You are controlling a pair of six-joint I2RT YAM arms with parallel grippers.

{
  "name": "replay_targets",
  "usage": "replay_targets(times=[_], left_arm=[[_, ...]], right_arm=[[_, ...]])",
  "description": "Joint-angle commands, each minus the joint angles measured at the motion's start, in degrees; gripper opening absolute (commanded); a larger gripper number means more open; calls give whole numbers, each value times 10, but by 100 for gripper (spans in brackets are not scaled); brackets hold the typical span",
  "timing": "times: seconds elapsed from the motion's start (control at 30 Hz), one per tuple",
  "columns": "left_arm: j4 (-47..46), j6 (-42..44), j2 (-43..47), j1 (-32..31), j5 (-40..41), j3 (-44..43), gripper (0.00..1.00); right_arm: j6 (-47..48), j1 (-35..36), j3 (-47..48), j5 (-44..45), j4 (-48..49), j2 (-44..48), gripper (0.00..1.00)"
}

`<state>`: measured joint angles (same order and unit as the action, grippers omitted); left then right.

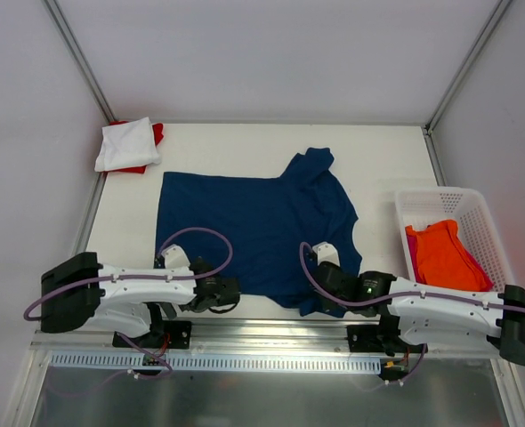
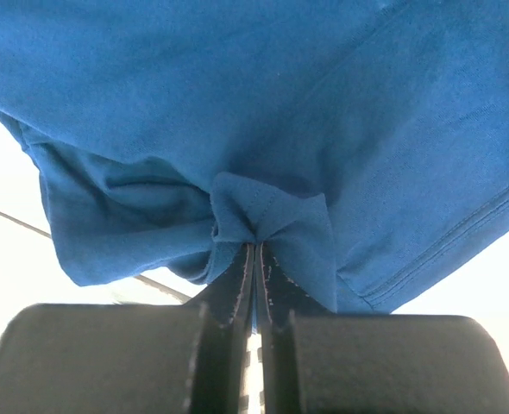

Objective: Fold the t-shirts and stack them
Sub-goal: Flatten the tshirt out

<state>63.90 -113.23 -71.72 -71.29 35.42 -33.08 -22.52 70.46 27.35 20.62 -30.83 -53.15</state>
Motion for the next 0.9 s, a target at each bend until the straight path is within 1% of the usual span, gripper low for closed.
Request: replay_targets(times=[0.0,0.03,0.07,0.13,0.3,0.37,0.47,0.57,0.63,0.87], left_arm=[[118,-142,-59,-26,51,-91,99],[146,-152,-73,-29,62,-125,99],[187,-160,-86,-30,63,-134,99],[199,-175,-79,-31,56,-127,99],[153,-205,40,-31,12,13,99],[151,-203,72,-31,16,24,99],[153,-205,73,-30,18,28,99],[135,-194,70,-30,21,26,95],[113,-190,69,-29,25,31,94],[27,-129,55,-5,31,50,89]], right_arm=[[-10,-2,32,15,-22,-23,0],[-13,-2,38,17,-25,-28,0],[-18,-2,40,20,-28,-36,0],[-23,-1,45,24,-38,-40,0],[-33,-2,47,29,-42,-48,0],[-31,-2,53,30,-42,-60,0],[-24,-2,62,32,-42,-72,0],[-21,-2,67,33,-41,-79,0],[-23,-2,67,32,-42,-79,0],[-42,-2,54,32,-48,-61,0]])
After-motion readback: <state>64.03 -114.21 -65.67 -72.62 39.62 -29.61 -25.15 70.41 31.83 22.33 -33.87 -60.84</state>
